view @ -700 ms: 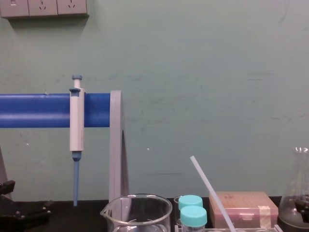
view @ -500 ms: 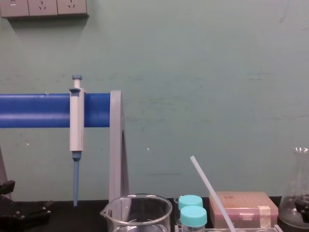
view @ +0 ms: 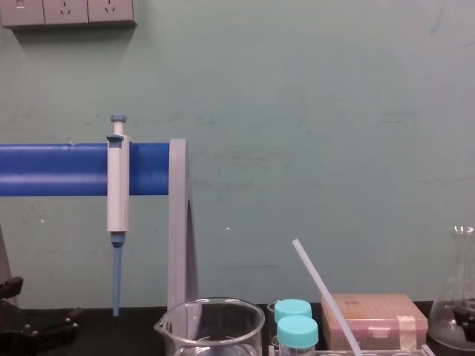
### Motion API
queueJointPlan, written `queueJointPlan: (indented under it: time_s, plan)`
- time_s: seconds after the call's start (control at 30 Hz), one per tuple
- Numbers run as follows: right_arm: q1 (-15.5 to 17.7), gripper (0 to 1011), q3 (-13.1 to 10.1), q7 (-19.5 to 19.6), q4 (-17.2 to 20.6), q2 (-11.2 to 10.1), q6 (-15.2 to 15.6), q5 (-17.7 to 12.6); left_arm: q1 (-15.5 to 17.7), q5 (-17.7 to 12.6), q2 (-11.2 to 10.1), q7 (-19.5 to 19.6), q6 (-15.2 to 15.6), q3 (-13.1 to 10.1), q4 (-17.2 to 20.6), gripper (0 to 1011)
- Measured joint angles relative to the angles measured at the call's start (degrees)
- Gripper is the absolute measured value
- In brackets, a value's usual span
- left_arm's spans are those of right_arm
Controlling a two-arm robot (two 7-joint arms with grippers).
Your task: Pick up the stirring rod with one hand, then place it down.
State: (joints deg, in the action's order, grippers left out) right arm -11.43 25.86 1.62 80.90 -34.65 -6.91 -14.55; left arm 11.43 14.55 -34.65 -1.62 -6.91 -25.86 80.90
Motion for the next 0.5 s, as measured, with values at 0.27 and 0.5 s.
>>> queueJointPlan:
  time_s: [0.27, 0.5]
  plan:
    - [0.0, 1003, 0.0, 0.0, 0.0, 0.0, 0.0, 0.0, 0.0, 0.0, 0.0, 0.0, 0.0, 0.0, 0.0, 1000]
    - [0.0, 1003, 0.0, 0.0, 0.0, 0.0, 0.0, 0.0, 0.0, 0.0, 0.0, 0.0, 0.0, 0.0, 0.0, 1000]
